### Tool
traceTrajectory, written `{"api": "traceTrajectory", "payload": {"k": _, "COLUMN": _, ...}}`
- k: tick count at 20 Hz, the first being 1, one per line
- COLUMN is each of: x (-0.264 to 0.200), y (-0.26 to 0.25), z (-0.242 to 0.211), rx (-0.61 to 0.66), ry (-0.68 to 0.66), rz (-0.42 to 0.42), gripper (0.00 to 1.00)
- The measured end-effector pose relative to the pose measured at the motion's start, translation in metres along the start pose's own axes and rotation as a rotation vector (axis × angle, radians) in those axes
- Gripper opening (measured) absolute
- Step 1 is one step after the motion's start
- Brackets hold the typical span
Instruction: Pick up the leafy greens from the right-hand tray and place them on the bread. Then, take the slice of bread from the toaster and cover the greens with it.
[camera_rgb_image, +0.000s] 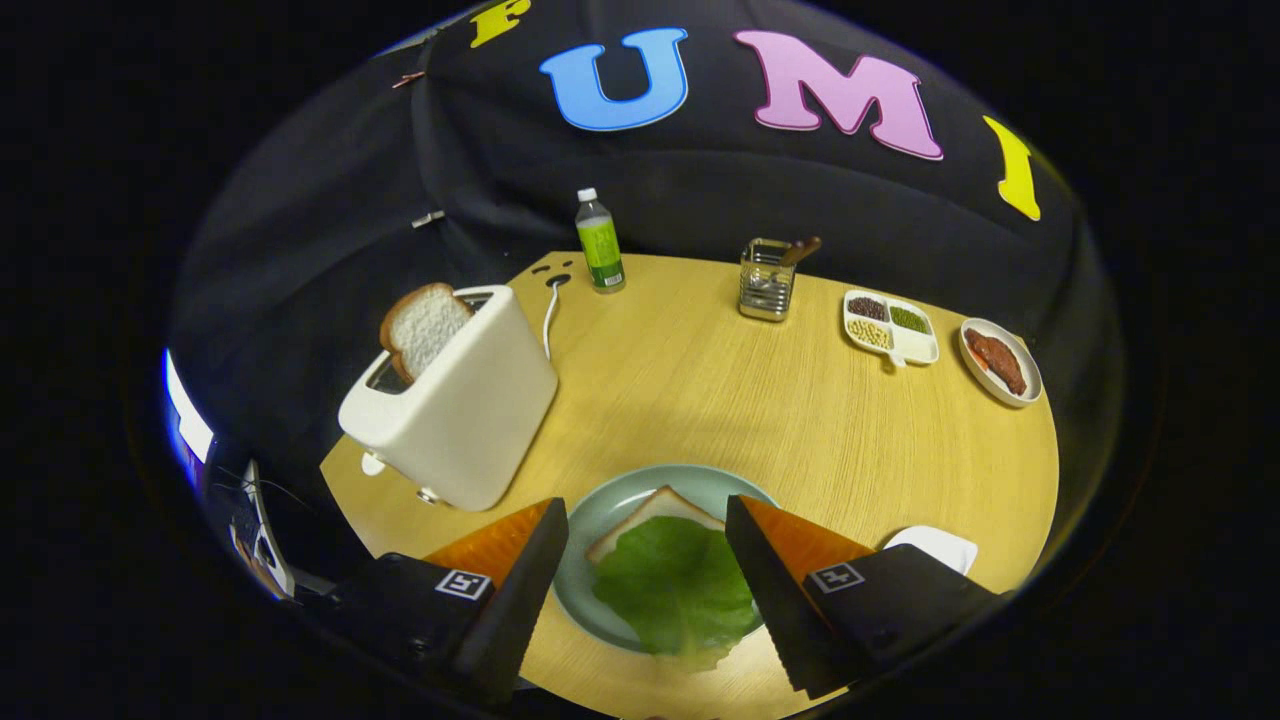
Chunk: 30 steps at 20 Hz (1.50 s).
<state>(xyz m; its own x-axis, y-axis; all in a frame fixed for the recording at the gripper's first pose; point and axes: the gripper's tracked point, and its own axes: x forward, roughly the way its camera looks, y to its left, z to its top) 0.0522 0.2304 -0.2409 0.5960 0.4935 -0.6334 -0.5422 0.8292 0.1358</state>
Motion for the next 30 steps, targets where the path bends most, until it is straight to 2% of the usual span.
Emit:
{"api": "traceTrajectory", "payload": {"k": 8, "x": -0.021, "y": 0.083, "z": 0.073, "rx": -0.108, "ry": -0.13, "rz": 0.096, "gripper": 0.99}}
{"api": "traceTrajectory", "payload": {"k": 13, "x": -0.006, "y": 0.143, "z": 0.097, "rx": -0.181, "ry": -0.155, "rz": 0.153, "gripper": 0.99}}
{"api": "traceTrajectory", "payload": {"k": 17, "x": 0.02, "y": 0.178, "z": 0.102, "rx": -0.224, "ry": -0.137, "rz": 0.16, "gripper": 0.99}}
{"api": "traceTrajectory", "payload": {"k": 22, "x": 0.057, "y": 0.197, "z": 0.112, "rx": -0.223, "ry": -0.133, "rz": 0.114, "gripper": 0.99}}
{"api": "traceTrajectory", "payload": {"k": 27, "x": 0.109, "y": 0.199, "z": 0.108, "rx": -0.267, "ry": -0.118, "rz": 0.01, "gripper": 0.99}}
{"api": "traceTrajectory", "payload": {"k": 29, "x": 0.122, "y": 0.202, "z": 0.099, "rx": -0.265, "ry": -0.095, "rz": -0.006, "gripper": 0.97}}
{"api": "traceTrajectory", "payload": {"k": 30, "x": 0.127, "y": 0.203, "z": 0.097, "rx": -0.265, "ry": -0.087, "rz": -0.012, "gripper": 0.89}}
